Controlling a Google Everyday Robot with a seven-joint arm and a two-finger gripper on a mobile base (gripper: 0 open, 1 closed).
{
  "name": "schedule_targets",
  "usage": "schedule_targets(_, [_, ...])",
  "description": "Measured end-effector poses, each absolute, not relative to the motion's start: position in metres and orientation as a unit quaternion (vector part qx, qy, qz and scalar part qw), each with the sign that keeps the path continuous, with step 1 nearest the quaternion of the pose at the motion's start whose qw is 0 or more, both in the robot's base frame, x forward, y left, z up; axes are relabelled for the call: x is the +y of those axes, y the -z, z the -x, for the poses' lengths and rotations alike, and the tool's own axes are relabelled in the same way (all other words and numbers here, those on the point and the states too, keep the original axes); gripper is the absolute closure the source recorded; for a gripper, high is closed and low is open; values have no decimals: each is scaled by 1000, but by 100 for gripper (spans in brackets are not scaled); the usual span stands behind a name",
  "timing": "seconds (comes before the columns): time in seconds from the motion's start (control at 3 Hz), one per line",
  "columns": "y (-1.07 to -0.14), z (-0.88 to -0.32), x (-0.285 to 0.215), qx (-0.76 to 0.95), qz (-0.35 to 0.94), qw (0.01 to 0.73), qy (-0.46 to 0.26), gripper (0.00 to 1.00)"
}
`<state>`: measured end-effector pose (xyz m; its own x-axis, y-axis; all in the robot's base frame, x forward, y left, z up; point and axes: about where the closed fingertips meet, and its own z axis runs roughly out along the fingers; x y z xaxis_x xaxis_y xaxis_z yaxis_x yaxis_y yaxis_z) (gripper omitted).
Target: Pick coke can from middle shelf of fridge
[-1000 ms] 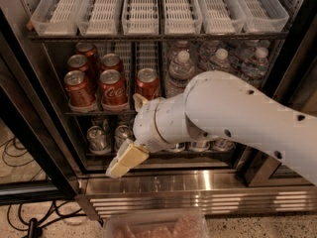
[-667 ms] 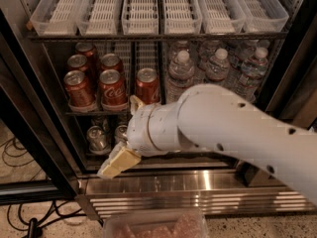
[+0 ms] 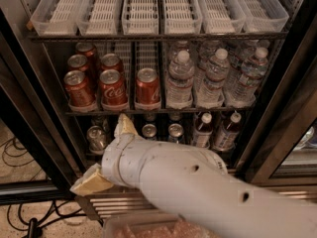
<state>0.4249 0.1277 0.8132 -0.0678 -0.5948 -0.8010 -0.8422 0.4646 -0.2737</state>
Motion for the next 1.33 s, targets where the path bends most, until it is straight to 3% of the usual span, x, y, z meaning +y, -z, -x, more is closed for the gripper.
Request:
schedule_targets(0.67, [-832, -438, 122, 718, 438, 533, -88, 0])
schedule_targets(1.33, [-827, -443, 125, 723, 419, 540, -100, 0])
